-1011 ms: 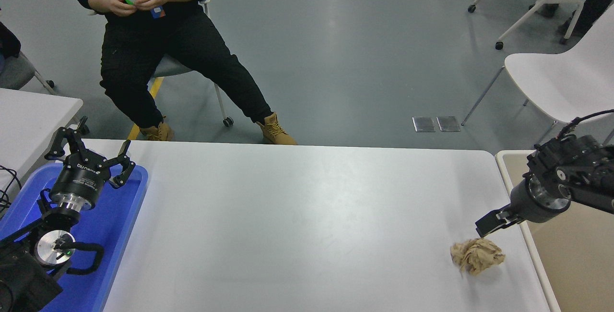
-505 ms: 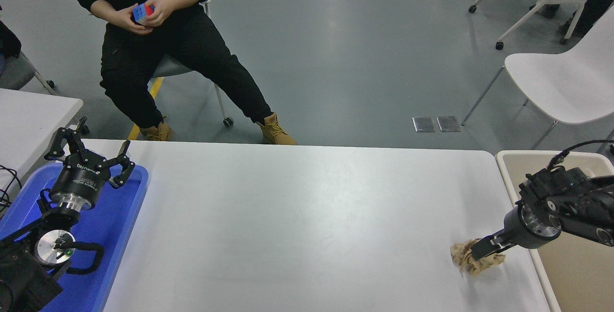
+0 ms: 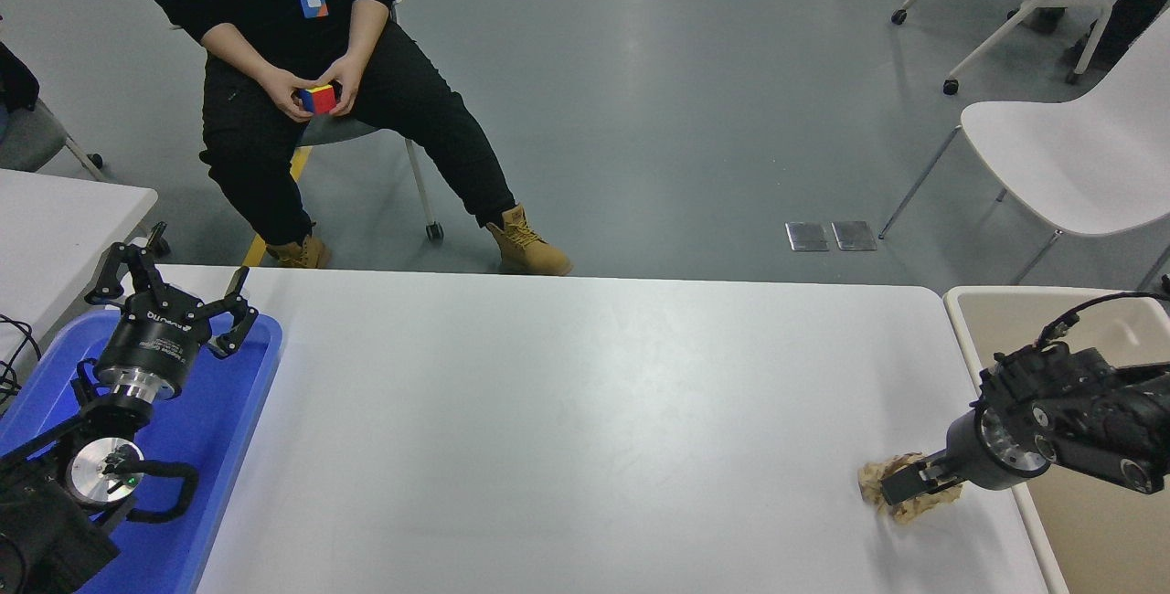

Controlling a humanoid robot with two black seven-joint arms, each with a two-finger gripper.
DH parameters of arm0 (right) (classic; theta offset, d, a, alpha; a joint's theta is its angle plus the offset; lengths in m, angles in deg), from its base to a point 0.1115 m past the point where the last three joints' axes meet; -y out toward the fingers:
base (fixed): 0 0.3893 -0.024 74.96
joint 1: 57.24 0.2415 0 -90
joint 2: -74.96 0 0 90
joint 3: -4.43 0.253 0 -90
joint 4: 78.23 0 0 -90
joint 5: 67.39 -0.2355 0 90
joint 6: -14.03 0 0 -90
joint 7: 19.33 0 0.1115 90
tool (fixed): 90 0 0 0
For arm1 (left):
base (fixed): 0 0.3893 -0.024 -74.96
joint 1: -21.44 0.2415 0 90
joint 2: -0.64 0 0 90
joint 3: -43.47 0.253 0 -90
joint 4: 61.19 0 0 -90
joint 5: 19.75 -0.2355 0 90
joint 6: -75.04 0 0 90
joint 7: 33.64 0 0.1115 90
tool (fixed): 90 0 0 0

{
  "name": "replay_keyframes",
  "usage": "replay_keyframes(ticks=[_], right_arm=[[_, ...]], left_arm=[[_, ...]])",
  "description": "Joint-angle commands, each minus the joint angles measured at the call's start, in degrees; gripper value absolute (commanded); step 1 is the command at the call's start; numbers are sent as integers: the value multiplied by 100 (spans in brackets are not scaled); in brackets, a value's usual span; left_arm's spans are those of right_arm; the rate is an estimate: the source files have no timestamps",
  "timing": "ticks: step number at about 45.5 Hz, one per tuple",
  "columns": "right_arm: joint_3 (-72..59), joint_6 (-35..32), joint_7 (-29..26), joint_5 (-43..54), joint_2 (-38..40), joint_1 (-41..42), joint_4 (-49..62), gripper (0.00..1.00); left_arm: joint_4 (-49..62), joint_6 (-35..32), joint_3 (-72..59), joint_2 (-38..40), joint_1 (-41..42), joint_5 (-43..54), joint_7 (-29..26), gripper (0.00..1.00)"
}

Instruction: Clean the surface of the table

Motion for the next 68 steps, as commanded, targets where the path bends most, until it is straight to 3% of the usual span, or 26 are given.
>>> replay_keyframes(ticks=[1, 3, 7, 11, 14, 18, 24, 37, 54, 68], right_arm=[[38, 278, 10, -1, -197, -265, 418, 75], [29, 313, 10, -1, -205, -292, 445, 70], [-6, 313, 72, 51, -214, -292, 454, 42], [-6, 340, 168, 52, -214, -275, 541, 31], [20, 340, 256, 43, -214, -248, 550, 7], [99, 340, 511, -10, -197, -134, 516, 0], [731, 296, 1021, -36, -144, -11, 471, 0], [1619, 296, 1118, -273, 84, 51, 401, 0], [1866, 304, 1311, -1697, 260, 666, 120, 0], [2384, 296, 1302, -2822, 462, 815, 805, 0]], left_arm=[[0, 0, 0, 4, 0, 0, 1, 100], [0, 0, 0, -4, 0, 0, 9, 100], [0, 0, 0, 4, 0, 0, 1, 100], [0, 0, 0, 4, 0, 0, 1, 100], [0, 0, 0, -4, 0, 0, 1, 100], [0, 0, 0, 4, 0, 0, 1, 100], [0, 0, 0, -4, 0, 0, 1, 100], [0, 0, 0, -4, 0, 0, 1, 100], [0, 0, 0, -4, 0, 0, 9, 100], [0, 0, 0, -4, 0, 0, 1, 100]])
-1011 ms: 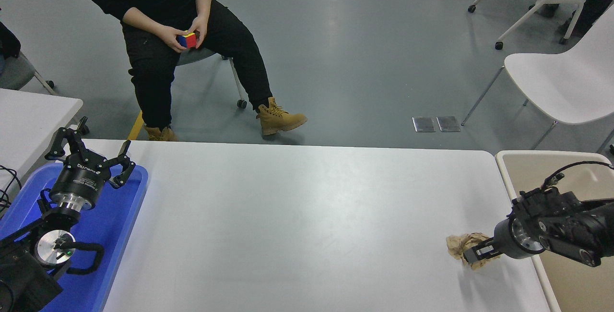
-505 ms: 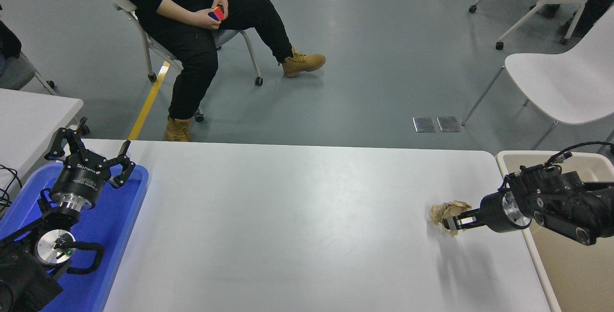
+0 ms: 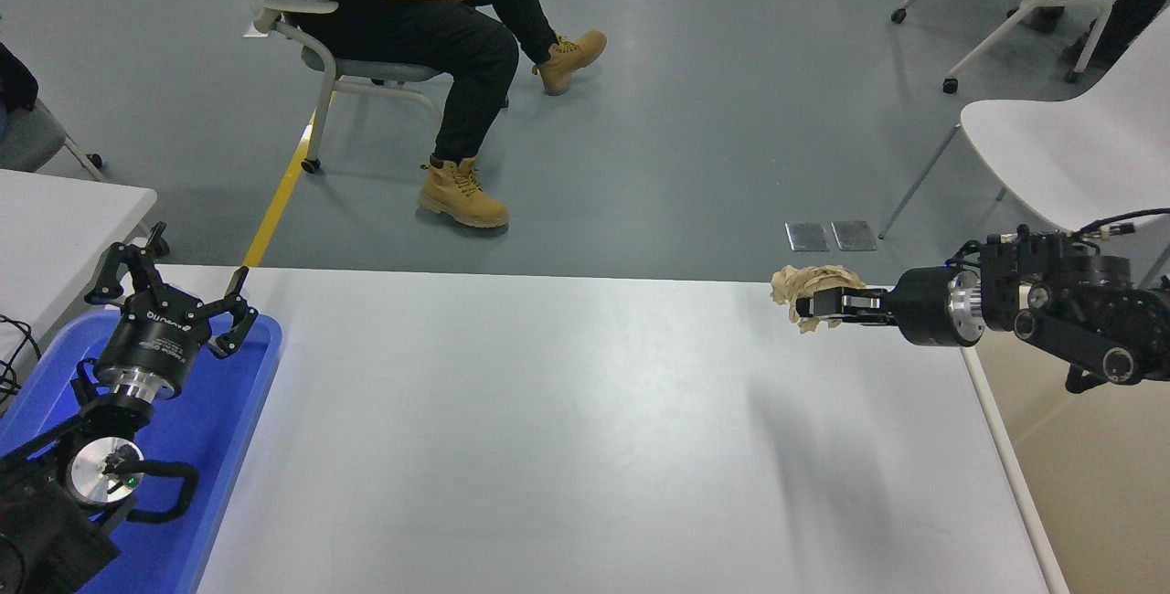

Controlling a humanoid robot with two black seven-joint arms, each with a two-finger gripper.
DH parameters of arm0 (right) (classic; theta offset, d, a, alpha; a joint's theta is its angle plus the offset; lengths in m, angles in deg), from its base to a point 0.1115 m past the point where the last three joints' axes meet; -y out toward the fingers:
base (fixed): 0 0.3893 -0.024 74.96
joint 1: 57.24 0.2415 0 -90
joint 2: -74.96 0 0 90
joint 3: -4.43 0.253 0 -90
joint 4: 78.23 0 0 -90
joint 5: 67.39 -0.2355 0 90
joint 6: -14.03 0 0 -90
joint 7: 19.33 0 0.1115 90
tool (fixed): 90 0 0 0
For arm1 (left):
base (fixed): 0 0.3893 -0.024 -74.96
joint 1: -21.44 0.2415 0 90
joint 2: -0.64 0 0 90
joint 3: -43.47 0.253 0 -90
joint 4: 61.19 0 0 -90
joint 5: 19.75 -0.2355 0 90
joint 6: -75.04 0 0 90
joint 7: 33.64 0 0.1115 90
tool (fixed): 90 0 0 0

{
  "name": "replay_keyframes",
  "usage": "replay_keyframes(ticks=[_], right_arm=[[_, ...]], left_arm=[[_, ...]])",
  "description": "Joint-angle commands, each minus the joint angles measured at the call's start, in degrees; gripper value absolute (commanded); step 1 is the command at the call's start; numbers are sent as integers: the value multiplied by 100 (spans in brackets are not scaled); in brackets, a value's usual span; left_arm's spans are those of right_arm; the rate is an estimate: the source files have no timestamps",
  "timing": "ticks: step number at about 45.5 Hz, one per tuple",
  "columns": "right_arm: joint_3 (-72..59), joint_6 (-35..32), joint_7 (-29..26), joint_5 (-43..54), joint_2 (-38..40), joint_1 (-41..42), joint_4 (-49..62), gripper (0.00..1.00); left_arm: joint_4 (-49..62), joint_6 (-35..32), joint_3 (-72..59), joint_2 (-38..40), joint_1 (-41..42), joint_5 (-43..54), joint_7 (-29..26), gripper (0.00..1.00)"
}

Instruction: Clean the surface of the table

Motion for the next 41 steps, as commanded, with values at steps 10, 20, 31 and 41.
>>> replay_keyframes(ticks=[10, 20, 31, 41], right_arm=[[679, -224, 12, -1690, 406, 158, 1205, 0], [749, -664, -6, -2789, 433, 140, 2470, 0], [767, -647, -129, -3694, 415, 44, 3244, 0], [1127, -410, -471, -4064, 380, -395, 3780, 0]], left_arm=[[0, 0, 0, -1, 0, 0, 0, 100], [0, 0, 0, 8, 0, 0, 0, 100], [0, 0, 0, 8, 0, 0, 0, 100], [0, 0, 0, 8, 0, 0, 0, 100]])
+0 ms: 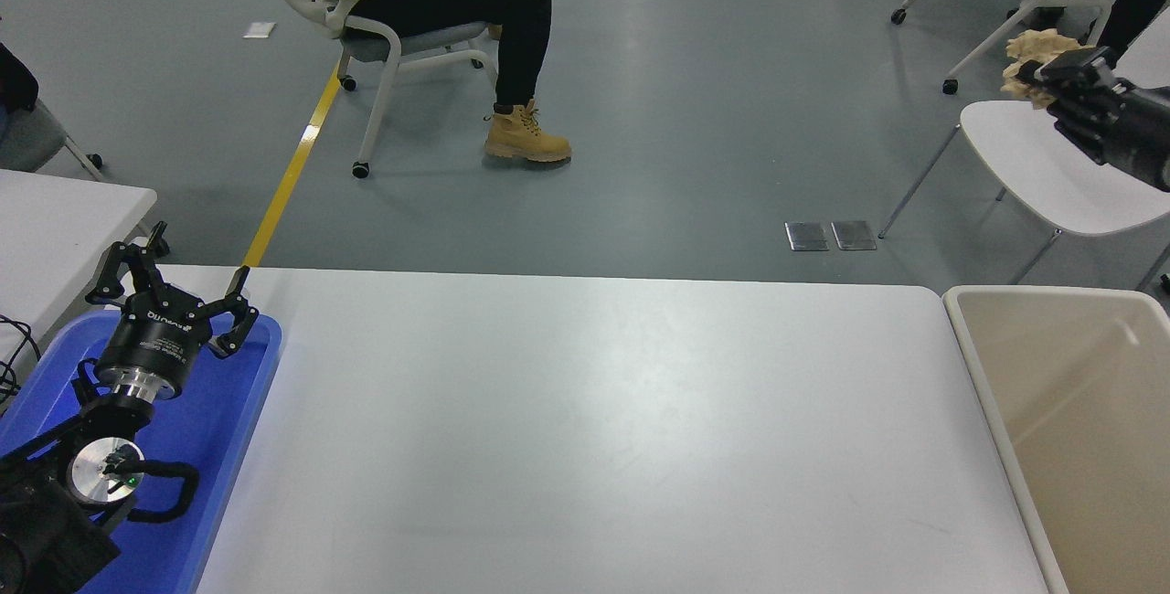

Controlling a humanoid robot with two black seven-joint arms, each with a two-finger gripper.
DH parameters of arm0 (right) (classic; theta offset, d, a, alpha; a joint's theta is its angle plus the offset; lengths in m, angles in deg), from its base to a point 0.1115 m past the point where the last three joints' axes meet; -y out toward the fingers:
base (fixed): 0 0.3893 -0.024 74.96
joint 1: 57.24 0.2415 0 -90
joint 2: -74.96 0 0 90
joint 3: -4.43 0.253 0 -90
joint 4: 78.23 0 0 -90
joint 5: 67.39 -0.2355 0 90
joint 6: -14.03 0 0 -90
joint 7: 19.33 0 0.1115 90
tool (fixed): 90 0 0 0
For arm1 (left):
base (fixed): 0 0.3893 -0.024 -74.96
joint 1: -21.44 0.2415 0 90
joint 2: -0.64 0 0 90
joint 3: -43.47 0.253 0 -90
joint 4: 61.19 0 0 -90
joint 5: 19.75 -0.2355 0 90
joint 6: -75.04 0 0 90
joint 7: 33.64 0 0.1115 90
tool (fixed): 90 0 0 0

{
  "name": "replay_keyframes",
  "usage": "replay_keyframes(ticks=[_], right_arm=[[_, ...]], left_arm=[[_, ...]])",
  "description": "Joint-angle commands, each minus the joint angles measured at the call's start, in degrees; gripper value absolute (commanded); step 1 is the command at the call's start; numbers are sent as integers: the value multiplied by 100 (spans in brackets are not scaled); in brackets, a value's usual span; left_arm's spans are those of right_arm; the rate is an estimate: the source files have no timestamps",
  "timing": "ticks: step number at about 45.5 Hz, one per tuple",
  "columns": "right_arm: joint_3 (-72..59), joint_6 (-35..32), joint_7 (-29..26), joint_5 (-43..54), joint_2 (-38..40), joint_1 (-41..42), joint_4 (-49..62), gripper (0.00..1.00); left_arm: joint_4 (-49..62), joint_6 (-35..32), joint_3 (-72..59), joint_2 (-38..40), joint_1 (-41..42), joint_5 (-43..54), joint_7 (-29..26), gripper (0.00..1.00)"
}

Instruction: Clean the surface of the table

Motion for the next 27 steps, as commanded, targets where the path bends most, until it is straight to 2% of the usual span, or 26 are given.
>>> replay_keyframes(ticks=[1, 9, 21, 27], right_arm=[[327, 228, -390, -536, -28, -400, 744, 0], [564, 554, -1093, -738, -54, -725, 982, 0], [573, 1072, -2543, -1107, -54, -1086, 999, 0], [573, 1292, -3062, -1116, -54, -1165, 1008, 0]], left_arm=[[0, 0, 0, -6, 0, 0, -2, 100], [0, 0, 0, -6, 0, 0, -2, 100], [0, 0, 0, -6, 0, 0, 7, 100], [0, 0, 0, -6, 0, 0, -2, 100]])
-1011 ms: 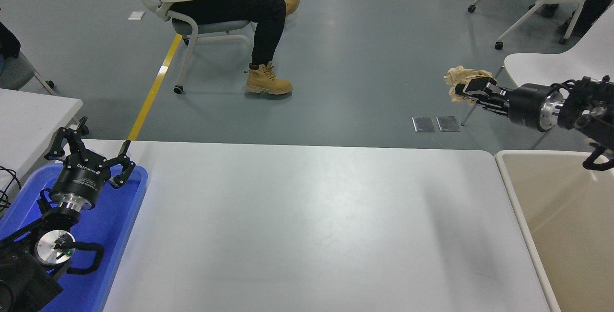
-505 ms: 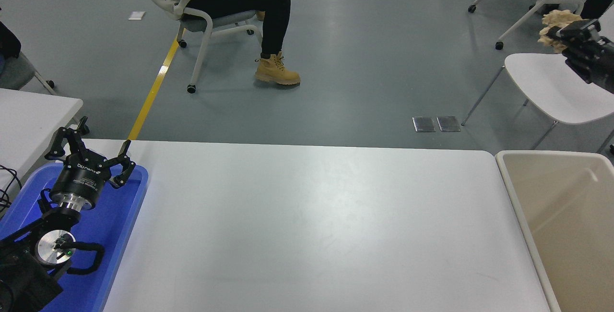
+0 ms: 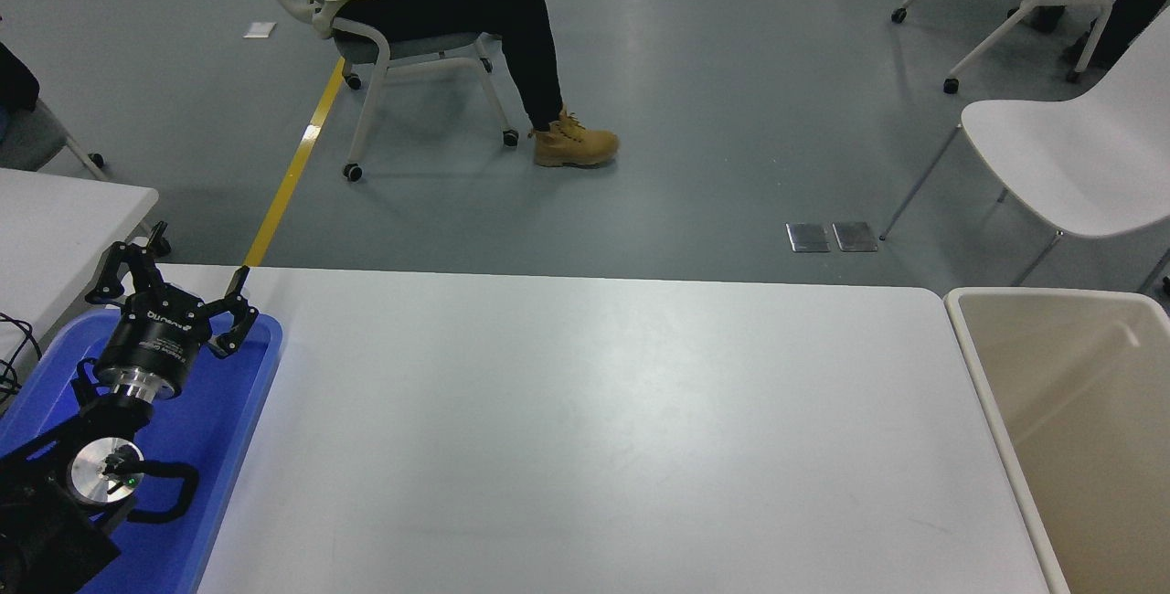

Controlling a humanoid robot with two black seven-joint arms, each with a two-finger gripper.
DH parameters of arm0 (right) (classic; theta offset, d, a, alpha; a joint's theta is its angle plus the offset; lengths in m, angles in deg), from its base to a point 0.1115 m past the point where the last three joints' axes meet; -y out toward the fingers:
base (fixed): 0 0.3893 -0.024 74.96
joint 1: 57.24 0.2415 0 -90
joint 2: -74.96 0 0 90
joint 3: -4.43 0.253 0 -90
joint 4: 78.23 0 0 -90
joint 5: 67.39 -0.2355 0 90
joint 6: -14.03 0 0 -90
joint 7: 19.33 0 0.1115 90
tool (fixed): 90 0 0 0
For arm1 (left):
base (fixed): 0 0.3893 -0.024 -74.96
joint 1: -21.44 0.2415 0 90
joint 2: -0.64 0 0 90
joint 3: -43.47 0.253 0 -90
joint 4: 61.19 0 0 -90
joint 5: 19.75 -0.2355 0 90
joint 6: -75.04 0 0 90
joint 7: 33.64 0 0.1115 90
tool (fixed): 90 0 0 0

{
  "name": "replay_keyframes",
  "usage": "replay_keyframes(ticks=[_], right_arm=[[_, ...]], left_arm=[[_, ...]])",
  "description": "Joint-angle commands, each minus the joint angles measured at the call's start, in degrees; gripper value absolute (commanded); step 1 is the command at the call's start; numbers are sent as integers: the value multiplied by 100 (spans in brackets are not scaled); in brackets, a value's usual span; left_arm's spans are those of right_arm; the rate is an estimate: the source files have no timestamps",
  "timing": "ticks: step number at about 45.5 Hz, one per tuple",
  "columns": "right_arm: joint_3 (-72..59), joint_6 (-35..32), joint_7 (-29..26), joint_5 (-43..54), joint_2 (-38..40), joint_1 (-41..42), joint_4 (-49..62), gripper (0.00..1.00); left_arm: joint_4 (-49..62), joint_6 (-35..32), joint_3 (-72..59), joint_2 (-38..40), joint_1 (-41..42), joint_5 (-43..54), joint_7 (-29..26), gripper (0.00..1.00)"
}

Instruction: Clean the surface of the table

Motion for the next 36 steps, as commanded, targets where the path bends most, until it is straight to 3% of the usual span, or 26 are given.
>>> replay_keyframes(ticks=[1, 15, 36], right_arm=[[47, 428, -1074, -180, -6, -238, 77, 0], [38, 744, -1549, -180, -49, -493, 77, 0], [38, 762, -1515, -101, -647, -1459, 69, 0]], left_arm=[[0, 0, 0, 5, 0, 0, -1, 100], [0, 0, 0, -3, 0, 0, -1, 100], [0, 0, 0, -3, 0, 0, -1, 100]])
